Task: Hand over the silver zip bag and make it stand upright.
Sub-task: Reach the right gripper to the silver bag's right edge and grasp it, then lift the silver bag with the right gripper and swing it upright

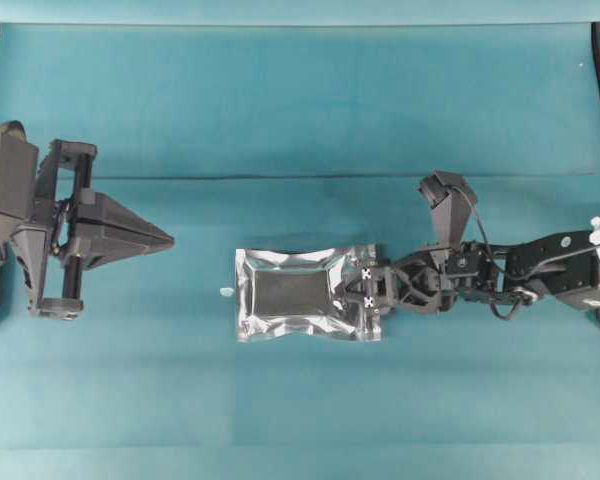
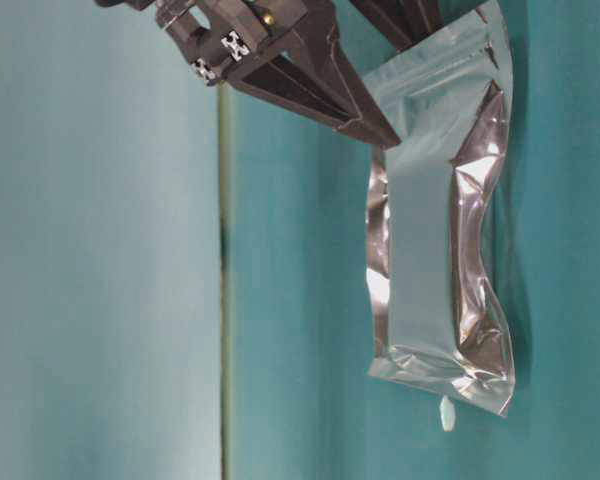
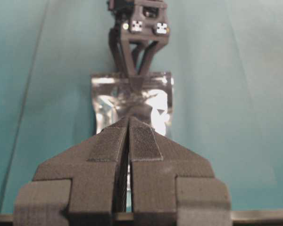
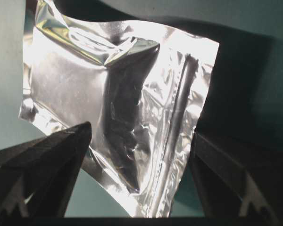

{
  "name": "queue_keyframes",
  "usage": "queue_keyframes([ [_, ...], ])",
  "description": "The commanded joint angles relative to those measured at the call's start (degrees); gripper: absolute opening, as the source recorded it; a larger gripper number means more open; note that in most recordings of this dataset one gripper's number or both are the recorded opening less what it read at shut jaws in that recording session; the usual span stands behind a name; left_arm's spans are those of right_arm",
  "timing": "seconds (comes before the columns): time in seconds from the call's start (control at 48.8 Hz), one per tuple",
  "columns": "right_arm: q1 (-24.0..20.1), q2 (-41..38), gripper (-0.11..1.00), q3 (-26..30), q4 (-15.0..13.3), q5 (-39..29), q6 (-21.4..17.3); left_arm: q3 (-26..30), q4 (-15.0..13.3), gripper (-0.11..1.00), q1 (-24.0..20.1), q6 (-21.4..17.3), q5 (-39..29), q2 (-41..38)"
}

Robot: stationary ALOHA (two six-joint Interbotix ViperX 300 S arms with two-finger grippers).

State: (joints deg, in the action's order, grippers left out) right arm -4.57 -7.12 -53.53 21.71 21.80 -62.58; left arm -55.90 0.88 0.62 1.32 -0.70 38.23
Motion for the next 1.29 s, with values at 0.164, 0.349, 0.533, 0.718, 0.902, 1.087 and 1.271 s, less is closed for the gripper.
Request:
queue_keyframes([
  [0.164, 0.0, -1.0, 0.79, 0.4, 2.3, -1.3, -0.7, 1.0, 0.2, -0.06, 0.1, 0.3, 0.3, 0.2],
  [0.349, 0.2, -0.9, 0.38, -0.1, 2.7, -2.6, -0.4, 0.8, 0.2, -0.06, 0.1, 0.4, 0.3, -0.4],
  [0.533, -0.2, -0.6, 0.08, 0.0, 2.7, -1.9, -0.3, 0.8, 0.2, -0.06, 0.1, 0.5, 0.4, -0.8],
  [0.718, -0.2, 0.1, 0.03, 0.3, 2.3, -2.0, 0.4, 0.8, 0.2, -0.06, 0.1, 0.5, 0.4, -0.8],
  [0.902, -0.2, 3.7, 0.03, 0.8, 2.1, -3.1, 3.7, 0.8, 0.2, -0.06, 0.1, 0.5, 0.4, -0.8],
  [1.087, 0.2, 8.1, 0.03, 3.6, 1.8, -10.5, 9.4, 0.7, 0.2, -0.06, 0.1, 0.7, 0.4, -0.8],
  [1.271, 1.9, 10.0, 0.03, 8.9, 1.5, -23.6, 17.6, 0.7, 0.2, -0.06, 0.1, 0.7, 0.3, -0.8],
])
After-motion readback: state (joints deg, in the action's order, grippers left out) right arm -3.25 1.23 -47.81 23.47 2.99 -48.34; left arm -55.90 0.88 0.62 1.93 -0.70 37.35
